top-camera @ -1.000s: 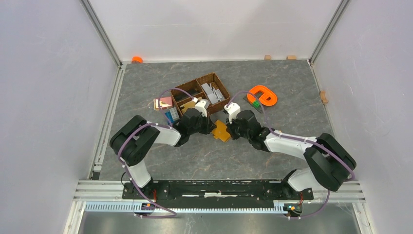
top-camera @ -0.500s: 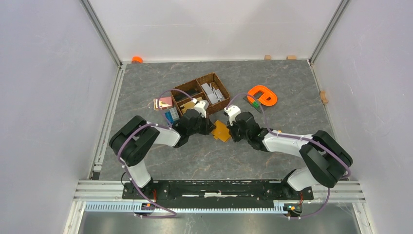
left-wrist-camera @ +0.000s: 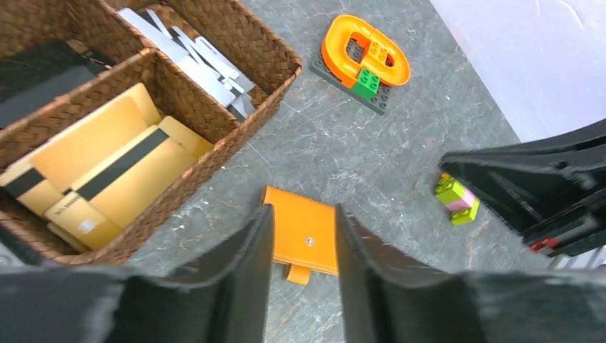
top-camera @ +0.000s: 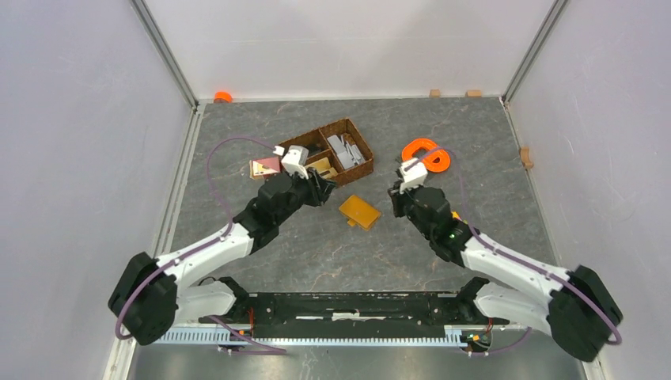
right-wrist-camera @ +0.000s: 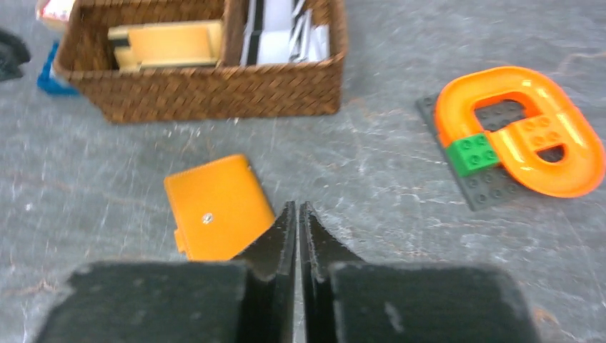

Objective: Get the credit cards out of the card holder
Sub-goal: Close the card holder at the center of the board, then reset both arms

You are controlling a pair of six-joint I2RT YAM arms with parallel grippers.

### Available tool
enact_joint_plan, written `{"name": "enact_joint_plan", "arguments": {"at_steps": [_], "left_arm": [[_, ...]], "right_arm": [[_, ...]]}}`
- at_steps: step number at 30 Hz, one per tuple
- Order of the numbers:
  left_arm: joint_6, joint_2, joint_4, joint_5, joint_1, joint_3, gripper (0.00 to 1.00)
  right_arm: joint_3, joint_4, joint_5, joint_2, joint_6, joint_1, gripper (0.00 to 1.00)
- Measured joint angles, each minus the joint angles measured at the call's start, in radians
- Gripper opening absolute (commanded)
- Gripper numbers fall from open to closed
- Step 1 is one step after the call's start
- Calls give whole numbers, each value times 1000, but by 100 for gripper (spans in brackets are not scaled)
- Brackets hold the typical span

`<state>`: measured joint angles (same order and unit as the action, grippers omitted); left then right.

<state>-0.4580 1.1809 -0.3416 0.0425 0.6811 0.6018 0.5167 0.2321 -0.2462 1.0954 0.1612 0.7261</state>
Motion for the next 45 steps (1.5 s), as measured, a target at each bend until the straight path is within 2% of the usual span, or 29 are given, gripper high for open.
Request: {"name": "enact_joint_plan", "arguments": {"at_steps": [1,2,3,4,11,12,14,17,22,29,31,35,37,43,44,45], "left_arm": [[-1,-23,7,8,0,-6,63],[-4,-48,19,16,0,-15,76],[-3,-63,29,21,0,-20,97],[-8,-77,51,32,0,-23,100],[-19,-167,229,137,0,-22,100],[-14,-177,238,139,-1,-22,100],[11,-193,248,139,-1,-21,100],[83,-196,278,141,-1,-3,100],[186,-198,292,237,-1,11,100],[353,-225,165,468,-32,-123,100],[412,-225,103,530,-56,-172,100],[452,-202,38,544,-139,-211,100],[460,-143,-32,542,-188,-211,100],[481,37,-131,546,-261,-212,99],[481,52,-167,542,-274,-220,95],[481,65,-206,529,-291,-233,87]], "right_arm": [[-25,24,-27,-41,1,0,24],[-52,46,-54,-79,1,0,39],[-70,56,-77,-105,5,0,47],[-84,65,-100,-121,6,0,51],[-143,114,-215,-133,-32,-1,57],[-157,136,-236,-133,-45,-1,61],[-186,175,-272,-133,-87,-1,79],[-205,201,-348,-133,-153,-1,89],[-217,199,-441,-159,-262,-29,90],[-350,304,-434,-224,-307,-125,85],[-396,336,-410,-212,-294,-192,86],[-435,395,-378,-134,-289,-300,91],[-445,437,-370,-94,-300,-326,98],[-507,775,-333,4,-415,-356,98],[-507,828,-333,24,-427,-358,98],[-507,896,-340,51,-440,-361,98]]}}
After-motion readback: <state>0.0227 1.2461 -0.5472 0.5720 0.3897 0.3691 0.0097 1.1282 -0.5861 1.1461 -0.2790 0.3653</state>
